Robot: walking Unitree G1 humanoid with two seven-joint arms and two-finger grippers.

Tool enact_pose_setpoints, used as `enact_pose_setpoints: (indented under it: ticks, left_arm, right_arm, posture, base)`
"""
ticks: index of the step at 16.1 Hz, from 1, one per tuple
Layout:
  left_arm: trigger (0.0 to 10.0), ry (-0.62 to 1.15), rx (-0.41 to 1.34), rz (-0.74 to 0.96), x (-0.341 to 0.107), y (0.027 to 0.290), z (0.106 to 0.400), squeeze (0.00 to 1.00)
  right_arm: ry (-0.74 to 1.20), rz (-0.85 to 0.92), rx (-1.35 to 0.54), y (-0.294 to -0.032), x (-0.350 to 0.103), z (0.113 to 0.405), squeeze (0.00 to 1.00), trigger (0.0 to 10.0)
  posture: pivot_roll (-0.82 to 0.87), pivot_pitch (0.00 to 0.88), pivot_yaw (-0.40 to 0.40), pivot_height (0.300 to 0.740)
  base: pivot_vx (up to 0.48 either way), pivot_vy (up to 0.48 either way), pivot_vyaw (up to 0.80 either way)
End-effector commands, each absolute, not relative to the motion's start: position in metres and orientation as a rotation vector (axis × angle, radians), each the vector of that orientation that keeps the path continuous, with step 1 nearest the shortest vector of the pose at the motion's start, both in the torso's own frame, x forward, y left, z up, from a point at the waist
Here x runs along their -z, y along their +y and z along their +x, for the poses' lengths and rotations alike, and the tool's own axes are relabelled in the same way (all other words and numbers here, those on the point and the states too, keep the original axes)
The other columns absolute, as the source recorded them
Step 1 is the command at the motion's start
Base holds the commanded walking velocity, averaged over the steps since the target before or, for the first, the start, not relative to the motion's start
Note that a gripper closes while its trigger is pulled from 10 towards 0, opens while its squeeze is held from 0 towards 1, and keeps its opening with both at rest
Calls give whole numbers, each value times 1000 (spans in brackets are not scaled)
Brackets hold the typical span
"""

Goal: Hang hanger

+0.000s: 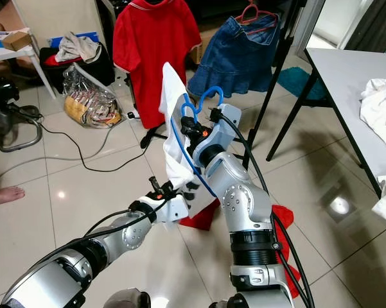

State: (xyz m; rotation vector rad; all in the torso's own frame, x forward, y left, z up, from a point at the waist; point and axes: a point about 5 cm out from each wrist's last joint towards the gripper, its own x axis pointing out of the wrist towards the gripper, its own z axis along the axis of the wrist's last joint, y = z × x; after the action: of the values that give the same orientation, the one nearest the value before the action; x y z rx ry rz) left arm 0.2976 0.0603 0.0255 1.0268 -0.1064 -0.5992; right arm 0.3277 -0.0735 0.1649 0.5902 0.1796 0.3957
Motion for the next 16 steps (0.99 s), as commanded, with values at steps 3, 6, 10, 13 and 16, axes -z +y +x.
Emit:
enact_pose_setpoints:
  ticks: [3,6,10,13,16]
  left_arm:
    - [10000,-84,648,1059,-21,58,295,0]
    - [10000,-91,678,1072,-21,52,294,0]
    - [10000,-89,668,1023,-27,48,298,0]
    - [10000,-74,638,942,-31,50,300,0]
    - [10000,-104,668,955,-30,50,297,0]
  right_arm:
    - [171,570,-402,-69,-176,331,0,10000]
    - [203,551,-386,-66,-173,332,0,10000]
    - [168,515,-232,-103,-141,336,0,10000]
    - [160,527,-164,-116,-134,335,0,10000]
    - [144,567,-117,-121,-134,336,0,10000]
  posture:
    - [71,26,36,740]
    - [68,22,35,740]
    - [66,20,33,740]
    - [66,20,33,740]
    - [68,21,36,740]
  base:
    - [0,0,0]
    - [0,0,0]
    - [0,0,0]
    - [0,0,0]
    - [0,0,0]
